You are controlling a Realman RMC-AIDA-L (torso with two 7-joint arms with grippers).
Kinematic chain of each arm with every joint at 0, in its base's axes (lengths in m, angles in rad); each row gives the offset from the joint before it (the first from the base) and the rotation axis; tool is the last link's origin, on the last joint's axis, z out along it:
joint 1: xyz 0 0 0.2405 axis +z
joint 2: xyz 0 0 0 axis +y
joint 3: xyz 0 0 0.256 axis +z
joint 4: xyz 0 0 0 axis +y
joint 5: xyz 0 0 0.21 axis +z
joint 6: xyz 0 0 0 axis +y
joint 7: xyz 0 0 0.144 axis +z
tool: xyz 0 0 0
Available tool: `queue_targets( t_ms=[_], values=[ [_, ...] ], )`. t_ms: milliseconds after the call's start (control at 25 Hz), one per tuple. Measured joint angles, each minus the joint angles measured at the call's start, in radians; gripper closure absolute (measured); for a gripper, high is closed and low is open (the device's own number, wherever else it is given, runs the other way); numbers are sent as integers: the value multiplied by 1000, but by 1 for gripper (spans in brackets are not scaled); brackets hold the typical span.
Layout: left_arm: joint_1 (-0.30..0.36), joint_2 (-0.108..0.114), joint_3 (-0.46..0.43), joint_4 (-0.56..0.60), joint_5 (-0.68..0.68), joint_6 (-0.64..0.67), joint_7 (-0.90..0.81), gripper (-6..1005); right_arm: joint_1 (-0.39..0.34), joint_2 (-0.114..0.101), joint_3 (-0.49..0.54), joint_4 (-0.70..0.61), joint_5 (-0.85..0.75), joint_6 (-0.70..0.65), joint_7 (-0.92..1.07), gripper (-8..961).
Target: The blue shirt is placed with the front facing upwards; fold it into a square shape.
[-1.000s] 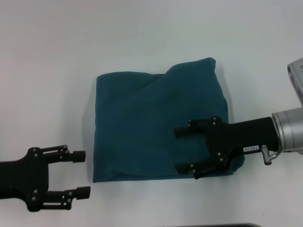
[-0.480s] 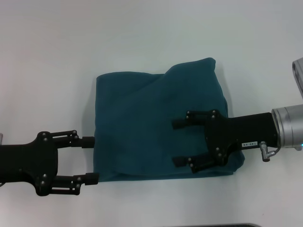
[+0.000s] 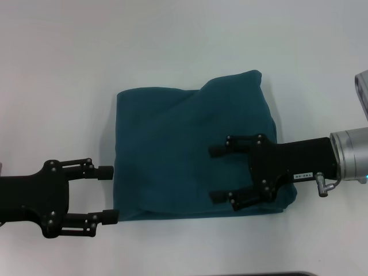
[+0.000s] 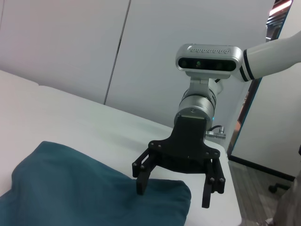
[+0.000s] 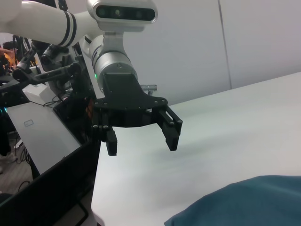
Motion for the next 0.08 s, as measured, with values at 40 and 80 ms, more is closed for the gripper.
queue_targets(
  t_ms=[40, 80],
  values=[
    [0, 0, 0, 0, 0, 0, -1, 201, 0, 0, 0, 0, 0, 0, 0, 8],
    [0, -1, 0, 0, 0, 0, -2, 201, 0, 0, 0, 0, 0, 0, 0, 8]
  ],
)
